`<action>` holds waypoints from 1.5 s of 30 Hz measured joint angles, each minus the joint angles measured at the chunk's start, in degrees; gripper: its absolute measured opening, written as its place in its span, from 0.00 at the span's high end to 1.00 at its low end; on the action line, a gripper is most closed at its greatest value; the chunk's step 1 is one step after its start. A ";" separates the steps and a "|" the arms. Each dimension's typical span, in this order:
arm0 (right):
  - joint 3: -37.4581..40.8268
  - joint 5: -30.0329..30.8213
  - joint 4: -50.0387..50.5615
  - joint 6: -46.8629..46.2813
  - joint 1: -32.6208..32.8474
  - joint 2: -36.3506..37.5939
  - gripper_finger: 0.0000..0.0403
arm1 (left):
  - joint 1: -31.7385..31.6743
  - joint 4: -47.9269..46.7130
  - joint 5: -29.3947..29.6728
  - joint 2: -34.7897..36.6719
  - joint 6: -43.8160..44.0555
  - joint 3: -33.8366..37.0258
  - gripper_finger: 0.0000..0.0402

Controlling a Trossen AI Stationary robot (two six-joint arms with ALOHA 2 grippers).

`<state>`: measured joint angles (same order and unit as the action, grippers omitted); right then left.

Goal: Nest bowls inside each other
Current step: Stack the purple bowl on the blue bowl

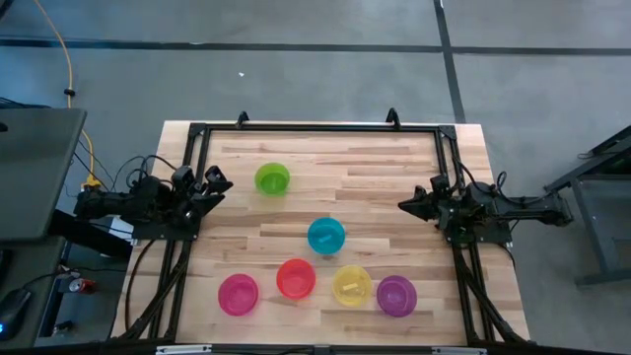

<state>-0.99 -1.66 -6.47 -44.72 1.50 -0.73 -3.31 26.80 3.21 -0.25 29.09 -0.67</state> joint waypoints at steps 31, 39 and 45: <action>0.00 4.42 1.27 -1.59 0.00 0.00 0.87 | 0.00 -11.77 -0.71 -0.39 13.04 -0.02 0.47; 0.00 4.64 2.73 -9.56 -0.02 -0.31 0.87 | 0.00 -13.25 0.42 -3.08 15.72 -0.02 0.47; 0.00 4.66 -7.78 -12.97 0.13 -5.16 0.87 | 0.00 -13.29 2.03 -4.61 17.15 -0.02 0.47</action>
<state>-0.99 3.00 -14.25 -57.69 1.63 -5.89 -3.31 13.51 5.24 -4.86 46.24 -0.69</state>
